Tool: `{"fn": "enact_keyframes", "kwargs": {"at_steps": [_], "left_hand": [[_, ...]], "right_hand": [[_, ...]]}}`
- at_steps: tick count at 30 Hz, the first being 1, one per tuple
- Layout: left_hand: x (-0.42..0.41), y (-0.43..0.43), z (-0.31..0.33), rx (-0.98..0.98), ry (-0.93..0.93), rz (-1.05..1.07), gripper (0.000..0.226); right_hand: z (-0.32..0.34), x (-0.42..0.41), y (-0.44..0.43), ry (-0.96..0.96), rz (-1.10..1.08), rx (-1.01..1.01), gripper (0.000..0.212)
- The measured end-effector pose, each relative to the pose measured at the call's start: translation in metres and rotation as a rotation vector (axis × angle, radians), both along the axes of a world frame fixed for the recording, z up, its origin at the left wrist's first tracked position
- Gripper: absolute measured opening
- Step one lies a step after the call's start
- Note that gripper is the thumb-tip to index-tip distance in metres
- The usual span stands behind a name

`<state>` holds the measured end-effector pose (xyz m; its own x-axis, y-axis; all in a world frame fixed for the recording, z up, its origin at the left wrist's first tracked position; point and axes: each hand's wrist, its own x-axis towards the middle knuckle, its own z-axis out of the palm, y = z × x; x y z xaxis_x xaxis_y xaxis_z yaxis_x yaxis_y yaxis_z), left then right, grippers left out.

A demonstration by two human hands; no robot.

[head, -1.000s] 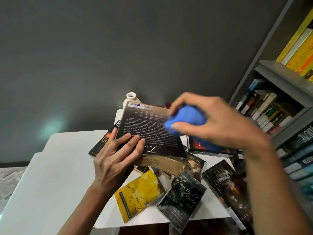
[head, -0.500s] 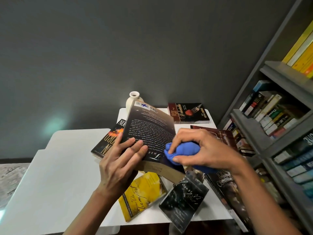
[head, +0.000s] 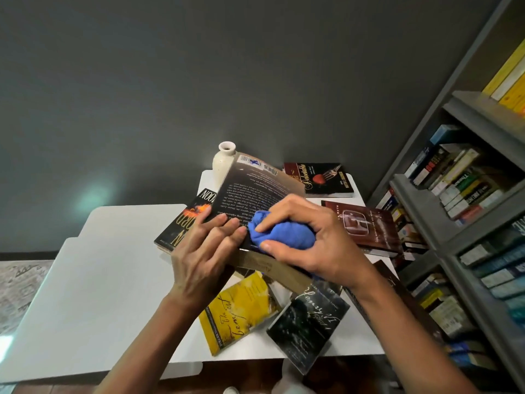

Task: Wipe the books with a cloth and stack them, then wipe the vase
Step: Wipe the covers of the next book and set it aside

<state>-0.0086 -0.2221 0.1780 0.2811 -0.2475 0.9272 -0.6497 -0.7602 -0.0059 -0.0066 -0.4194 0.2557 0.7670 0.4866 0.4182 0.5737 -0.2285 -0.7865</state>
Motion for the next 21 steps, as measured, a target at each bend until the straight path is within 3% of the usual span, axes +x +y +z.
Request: {"fn": "enact_keyframes", "kwargs": {"at_steps": [4, 8, 14, 18, 21], "left_hand": [[-0.003, -0.001, 0.009, 0.064, 0.03, 0.006, 0.015], [0.0, -0.001, 0.018, -0.059, 0.315, 0.139, 0.033], [0.001, -0.008, 0.026, -0.555, 0.676, 0.181, 0.052], [0.009, -0.008, 0.024, -1.006, 0.887, 0.161, 0.044], [0.017, 0.0, 0.017, -1.271, 1.004, 0.072, 0.043]], "right_hand": [[-0.019, 0.012, -0.027, 0.083, -0.128, 0.032, 0.018], [-0.034, 0.033, -0.062, 0.186, -0.421, 0.005, 0.009], [-0.069, 0.039, -0.081, 0.439, -0.847, 0.303, 0.005], [-0.095, 0.031, -0.085, 0.693, -0.933, 0.311, 0.031], [-0.104, 0.022, -0.079, 0.834, -0.931, 0.405, 0.035]]}}
